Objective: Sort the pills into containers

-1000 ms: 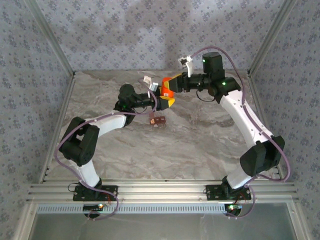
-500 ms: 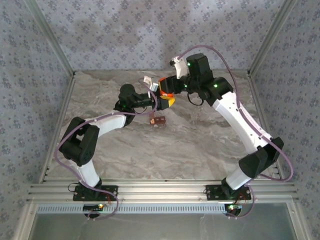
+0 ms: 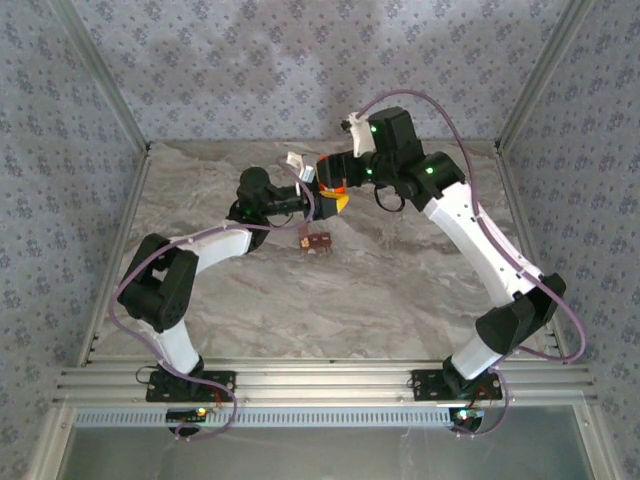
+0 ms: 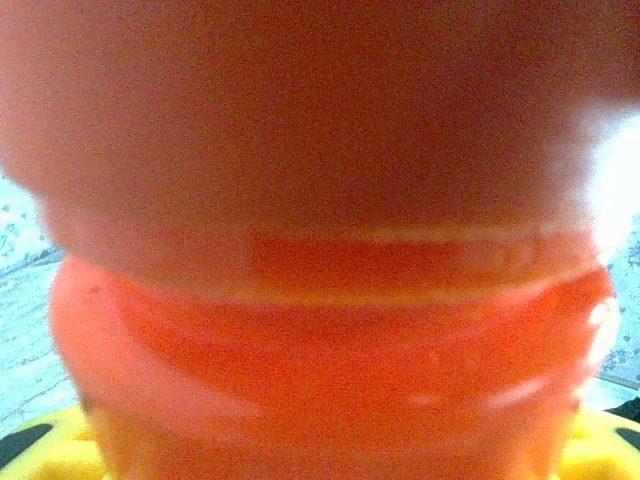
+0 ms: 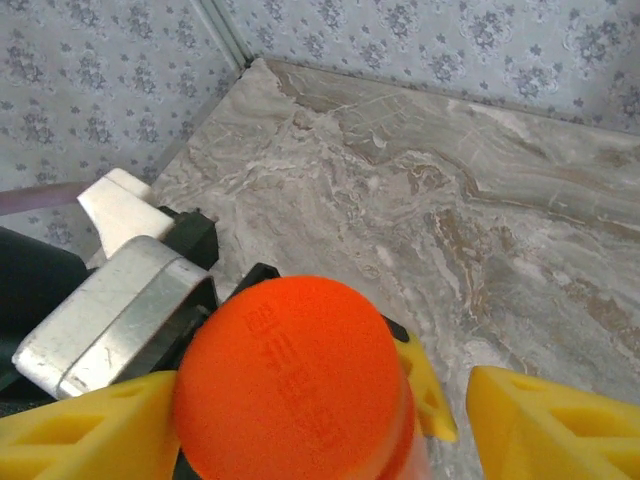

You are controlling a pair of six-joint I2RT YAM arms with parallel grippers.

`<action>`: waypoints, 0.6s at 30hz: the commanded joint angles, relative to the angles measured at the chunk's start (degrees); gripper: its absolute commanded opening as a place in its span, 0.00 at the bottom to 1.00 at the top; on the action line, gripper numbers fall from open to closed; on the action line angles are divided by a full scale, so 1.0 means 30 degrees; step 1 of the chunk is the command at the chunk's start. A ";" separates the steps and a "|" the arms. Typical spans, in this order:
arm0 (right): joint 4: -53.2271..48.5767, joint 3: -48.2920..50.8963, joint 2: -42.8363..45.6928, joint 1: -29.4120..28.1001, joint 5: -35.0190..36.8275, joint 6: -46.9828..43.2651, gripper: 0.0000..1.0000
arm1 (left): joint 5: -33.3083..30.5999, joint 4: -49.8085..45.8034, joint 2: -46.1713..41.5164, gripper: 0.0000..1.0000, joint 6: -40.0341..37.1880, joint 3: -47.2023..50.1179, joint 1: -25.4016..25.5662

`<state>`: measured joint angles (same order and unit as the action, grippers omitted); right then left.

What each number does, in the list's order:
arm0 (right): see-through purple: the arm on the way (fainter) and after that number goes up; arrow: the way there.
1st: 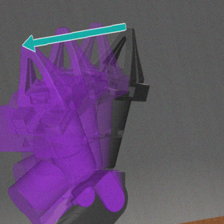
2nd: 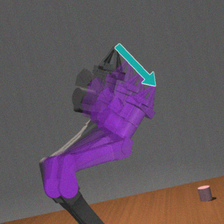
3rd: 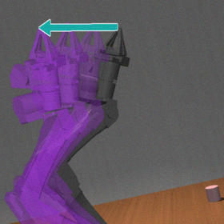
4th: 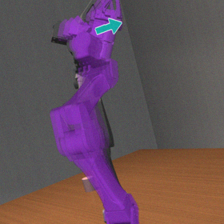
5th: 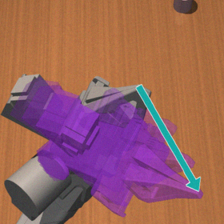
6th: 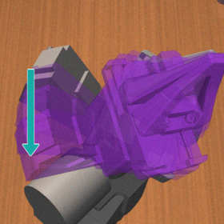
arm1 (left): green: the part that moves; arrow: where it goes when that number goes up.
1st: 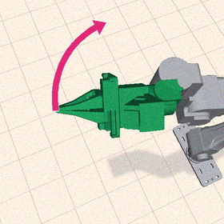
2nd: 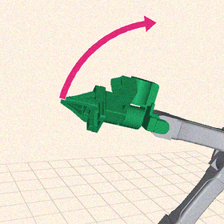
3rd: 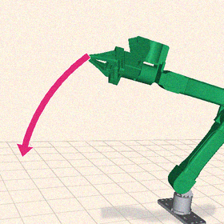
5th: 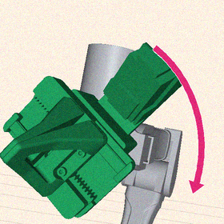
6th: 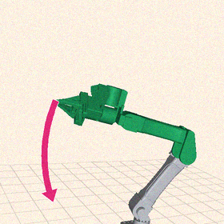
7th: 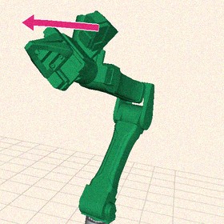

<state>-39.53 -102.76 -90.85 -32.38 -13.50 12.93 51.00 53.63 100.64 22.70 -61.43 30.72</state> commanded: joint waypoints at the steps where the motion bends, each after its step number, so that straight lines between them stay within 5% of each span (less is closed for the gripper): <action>1: -0.0175 0.0520 0.1486 0.0844 -0.3436 0.0196 0.83 | -0.0393 0.0084 -0.0266 0.00 -0.0066 -0.0609 -0.0132; 10: 0.1510 0.2269 0.2942 0.5451 -1.2095 -0.0756 0.87 | 0.1921 -0.0914 -0.0072 0.00 -0.0153 -0.1392 -0.0431; 18: -0.1897 -0.1221 -0.0490 0.5590 -1.3057 -0.3454 0.86 | 0.4507 -0.3542 0.0290 0.00 -0.0702 -0.2862 -0.0493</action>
<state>-40.25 -103.28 -90.04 -14.79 -48.36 6.96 59.72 45.32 100.73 21.93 -67.66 29.45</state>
